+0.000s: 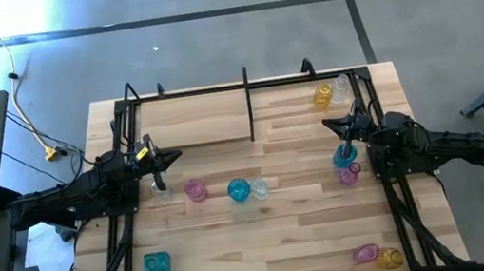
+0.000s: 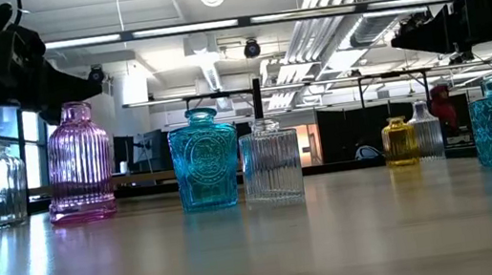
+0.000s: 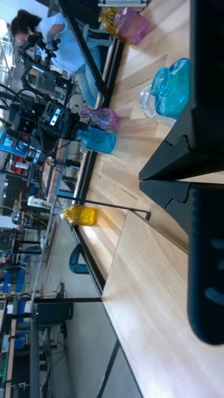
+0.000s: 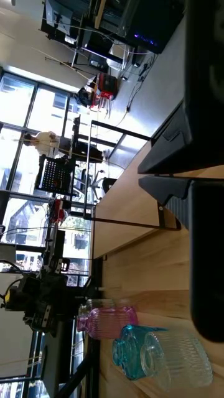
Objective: Sort vases onto shelf
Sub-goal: Put the middle left purple flower vase on the shelf
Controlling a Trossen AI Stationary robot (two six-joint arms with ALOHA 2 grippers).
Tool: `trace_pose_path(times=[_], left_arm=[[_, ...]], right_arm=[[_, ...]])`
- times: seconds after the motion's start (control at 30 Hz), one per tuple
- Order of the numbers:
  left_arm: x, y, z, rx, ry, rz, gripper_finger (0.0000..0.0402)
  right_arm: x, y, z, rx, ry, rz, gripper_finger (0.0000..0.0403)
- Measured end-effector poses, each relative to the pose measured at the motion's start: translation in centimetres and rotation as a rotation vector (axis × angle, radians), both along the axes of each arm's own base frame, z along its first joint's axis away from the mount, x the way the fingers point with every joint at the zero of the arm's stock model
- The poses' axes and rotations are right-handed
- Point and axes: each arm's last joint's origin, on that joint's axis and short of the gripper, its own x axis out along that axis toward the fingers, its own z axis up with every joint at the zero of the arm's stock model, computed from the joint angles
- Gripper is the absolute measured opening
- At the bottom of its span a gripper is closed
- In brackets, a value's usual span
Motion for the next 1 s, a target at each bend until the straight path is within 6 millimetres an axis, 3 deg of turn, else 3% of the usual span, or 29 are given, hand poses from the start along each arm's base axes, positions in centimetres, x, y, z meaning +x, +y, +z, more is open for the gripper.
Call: trace_pose_path(times=[0.77,1.0], left_arm=[[0.01,-0.01,0.09,-0.057,-0.027,-0.002,0.0],[0.12,-0.62,0.92,-0.109,-0.116,-0.216,0.0]], right_arm=[[0.0,0.0,0.0,0.0,0.0,0.0,0.0],[0.0,0.0,0.0,0.0,0.0,0.0,0.0]])
